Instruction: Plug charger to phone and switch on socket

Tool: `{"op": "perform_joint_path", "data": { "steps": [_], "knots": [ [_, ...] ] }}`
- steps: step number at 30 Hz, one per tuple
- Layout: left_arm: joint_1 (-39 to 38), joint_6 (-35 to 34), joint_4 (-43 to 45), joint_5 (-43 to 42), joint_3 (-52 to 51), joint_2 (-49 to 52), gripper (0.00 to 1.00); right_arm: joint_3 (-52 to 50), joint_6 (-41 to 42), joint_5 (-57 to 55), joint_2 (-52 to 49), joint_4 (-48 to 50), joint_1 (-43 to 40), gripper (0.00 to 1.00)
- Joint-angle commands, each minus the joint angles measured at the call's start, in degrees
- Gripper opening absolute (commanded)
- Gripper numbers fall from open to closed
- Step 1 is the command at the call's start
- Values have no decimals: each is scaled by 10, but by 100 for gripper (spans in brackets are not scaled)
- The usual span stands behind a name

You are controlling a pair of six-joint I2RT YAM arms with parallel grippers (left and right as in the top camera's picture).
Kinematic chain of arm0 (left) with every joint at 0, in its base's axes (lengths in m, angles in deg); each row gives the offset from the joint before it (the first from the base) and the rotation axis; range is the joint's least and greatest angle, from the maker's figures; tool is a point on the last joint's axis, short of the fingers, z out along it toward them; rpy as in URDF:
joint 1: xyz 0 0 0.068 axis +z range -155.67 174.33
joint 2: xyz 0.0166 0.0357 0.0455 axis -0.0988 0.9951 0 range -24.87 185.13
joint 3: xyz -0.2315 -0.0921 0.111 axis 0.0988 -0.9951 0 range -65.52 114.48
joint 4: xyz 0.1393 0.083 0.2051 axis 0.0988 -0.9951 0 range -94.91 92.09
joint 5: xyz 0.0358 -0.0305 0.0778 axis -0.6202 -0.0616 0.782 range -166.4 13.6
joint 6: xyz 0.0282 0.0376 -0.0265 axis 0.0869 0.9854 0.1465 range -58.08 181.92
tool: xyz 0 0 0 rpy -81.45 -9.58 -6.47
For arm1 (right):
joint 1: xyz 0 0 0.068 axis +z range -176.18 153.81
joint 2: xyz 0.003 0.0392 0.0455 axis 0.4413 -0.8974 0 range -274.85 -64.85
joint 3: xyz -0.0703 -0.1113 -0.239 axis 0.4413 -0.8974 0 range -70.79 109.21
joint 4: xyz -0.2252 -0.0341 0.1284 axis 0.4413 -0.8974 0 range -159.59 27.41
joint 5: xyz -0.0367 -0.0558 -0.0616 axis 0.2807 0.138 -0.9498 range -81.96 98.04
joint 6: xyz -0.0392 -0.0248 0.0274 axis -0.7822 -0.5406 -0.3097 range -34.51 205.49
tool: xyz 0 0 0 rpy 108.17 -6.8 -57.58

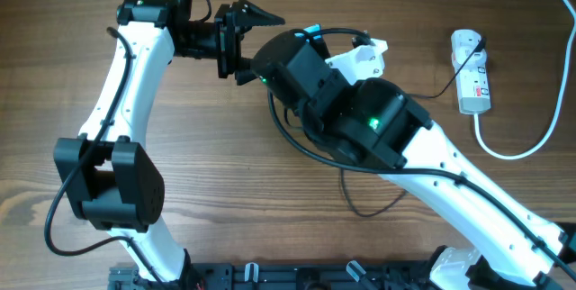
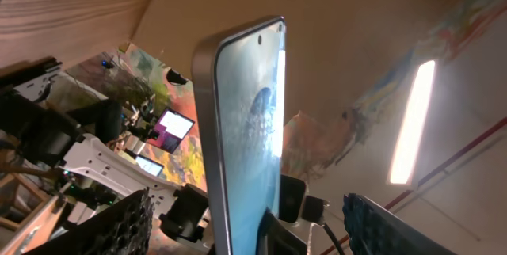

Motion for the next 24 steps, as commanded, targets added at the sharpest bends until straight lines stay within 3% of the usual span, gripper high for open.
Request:
{"op": "perform_joint_path", "data": {
  "steps": [1, 9, 24],
  "knots": [
    [-2, -12, 0, -13, -1, -18, 73, 5, 76, 2, -21, 7, 0, 5],
    [-2, -12, 0, -13, -1, -18, 56, 5, 79, 15, -37, 31, 0, 5],
    [-2, -12, 0, -11, -1, -18, 45, 5, 93, -19, -20, 39, 0, 4]
  ]
}}
